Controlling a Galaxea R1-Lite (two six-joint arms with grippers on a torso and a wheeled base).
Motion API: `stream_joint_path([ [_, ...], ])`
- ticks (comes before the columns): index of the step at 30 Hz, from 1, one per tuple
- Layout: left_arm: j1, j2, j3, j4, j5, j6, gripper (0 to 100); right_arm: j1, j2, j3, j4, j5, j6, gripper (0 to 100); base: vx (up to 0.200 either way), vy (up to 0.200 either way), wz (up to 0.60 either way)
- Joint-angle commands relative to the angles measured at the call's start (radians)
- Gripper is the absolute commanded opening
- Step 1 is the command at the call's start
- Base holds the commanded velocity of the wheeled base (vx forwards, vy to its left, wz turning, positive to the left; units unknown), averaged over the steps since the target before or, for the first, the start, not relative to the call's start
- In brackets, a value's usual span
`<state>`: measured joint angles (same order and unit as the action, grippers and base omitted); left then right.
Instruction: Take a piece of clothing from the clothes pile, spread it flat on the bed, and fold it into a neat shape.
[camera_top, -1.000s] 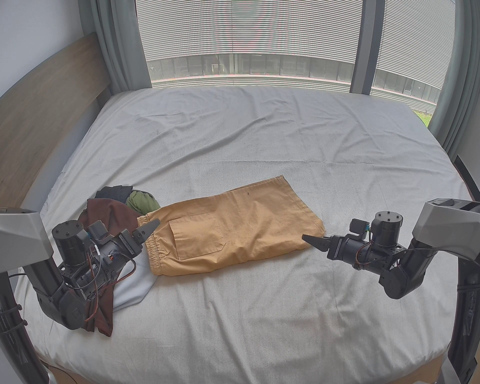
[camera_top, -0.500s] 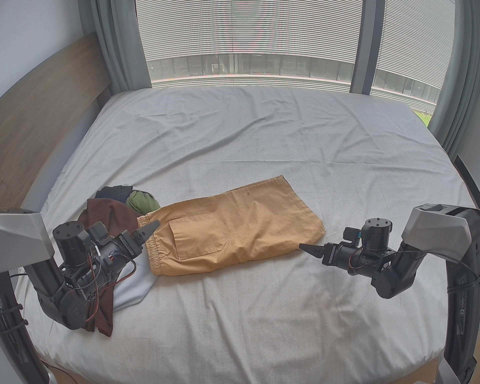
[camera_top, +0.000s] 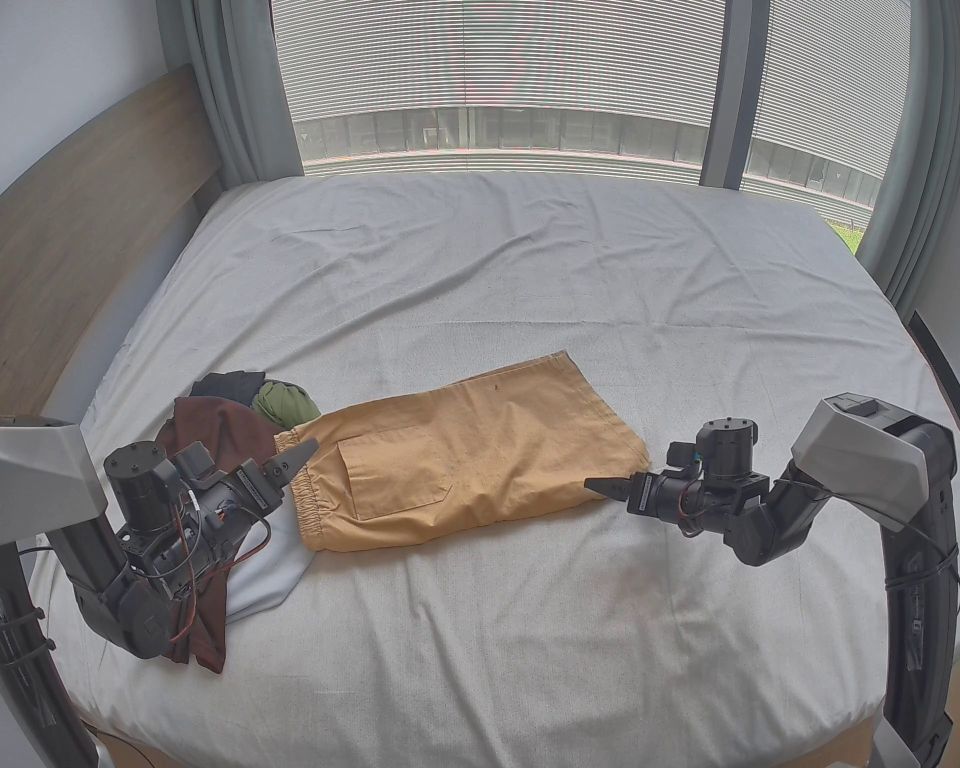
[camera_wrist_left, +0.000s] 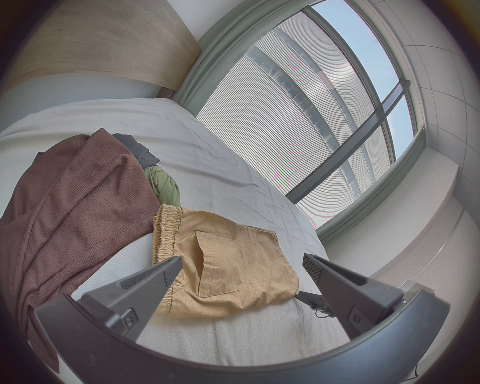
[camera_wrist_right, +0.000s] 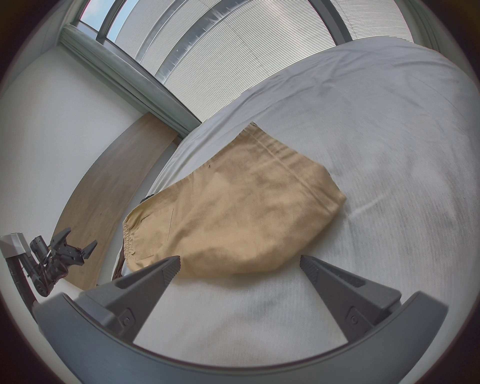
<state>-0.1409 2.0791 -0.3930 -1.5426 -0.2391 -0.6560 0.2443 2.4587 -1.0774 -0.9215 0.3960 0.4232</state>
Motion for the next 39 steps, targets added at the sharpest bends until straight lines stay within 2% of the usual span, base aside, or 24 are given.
stream_joint_path([
  [1, 0.001, -0.001, -0.001, -0.001, 0.000, -0.001, 100, 0.017, 0.042, -0.095, 0.047, -0.020, -0.001, 100, 0.000, 0.000, 0.00],
  [8, 0.003, -0.001, -0.003, -0.001, 0.000, -0.001, 100, 0.038, 0.097, -0.177, 0.102, -0.040, -0.004, 100, 0.000, 0.000, 0.00],
  [18, 0.007, -0.001, -0.007, -0.001, -0.002, -0.001, 100, 0.082, 0.166, -0.292, 0.104, -0.109, 0.000, 100, 0.000, 0.000, 0.00],
  [24, 0.007, -0.001, -0.007, -0.001, -0.002, -0.001, 100, 0.105, 0.200, -0.341, 0.093, -0.121, 0.003, 100, 0.000, 0.000, 0.00],
  [31, 0.007, -0.001, -0.009, -0.001, -0.002, -0.001, 100, 0.118, 0.207, -0.380, 0.089, -0.154, 0.031, 100, 0.000, 0.000, 0.00],
  [39, 0.007, -0.001, -0.009, -0.001, -0.002, -0.001, 100, 0.116, 0.209, -0.377, 0.087, -0.157, 0.035, 100, 0.000, 0.000, 0.00],
])
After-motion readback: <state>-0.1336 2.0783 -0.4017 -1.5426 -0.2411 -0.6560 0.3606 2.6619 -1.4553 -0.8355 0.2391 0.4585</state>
